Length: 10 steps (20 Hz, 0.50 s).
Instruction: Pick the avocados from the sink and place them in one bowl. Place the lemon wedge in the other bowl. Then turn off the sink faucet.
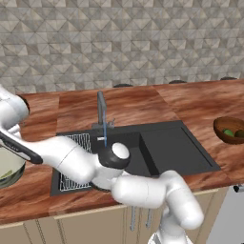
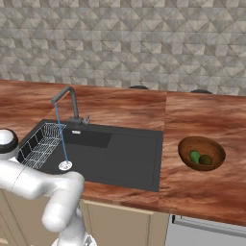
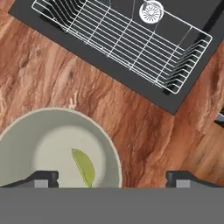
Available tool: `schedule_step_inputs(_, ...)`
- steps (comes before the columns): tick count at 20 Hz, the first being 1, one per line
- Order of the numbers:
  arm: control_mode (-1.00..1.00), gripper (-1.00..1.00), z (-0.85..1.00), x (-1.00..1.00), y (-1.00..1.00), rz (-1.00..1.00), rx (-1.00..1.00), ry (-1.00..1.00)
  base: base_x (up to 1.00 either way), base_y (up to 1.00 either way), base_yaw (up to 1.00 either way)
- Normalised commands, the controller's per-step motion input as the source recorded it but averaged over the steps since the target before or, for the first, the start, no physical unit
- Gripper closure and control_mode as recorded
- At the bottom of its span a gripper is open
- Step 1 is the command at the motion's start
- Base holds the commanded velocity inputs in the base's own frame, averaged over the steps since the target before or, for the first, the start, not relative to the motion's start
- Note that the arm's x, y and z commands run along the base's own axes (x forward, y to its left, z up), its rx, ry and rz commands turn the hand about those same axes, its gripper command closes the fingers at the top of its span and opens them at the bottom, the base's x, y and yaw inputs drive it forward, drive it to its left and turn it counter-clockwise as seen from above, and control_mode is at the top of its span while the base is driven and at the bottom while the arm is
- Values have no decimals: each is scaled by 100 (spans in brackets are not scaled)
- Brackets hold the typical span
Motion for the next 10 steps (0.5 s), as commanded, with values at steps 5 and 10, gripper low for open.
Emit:
schedule_step_inputs(5,-100,-100,-32,27,-100,-45,0,-2,0,0,0)
schedule_step_inputs(10,-100,-100,-37,18,-100,-56,-4,-1,0,0,0)
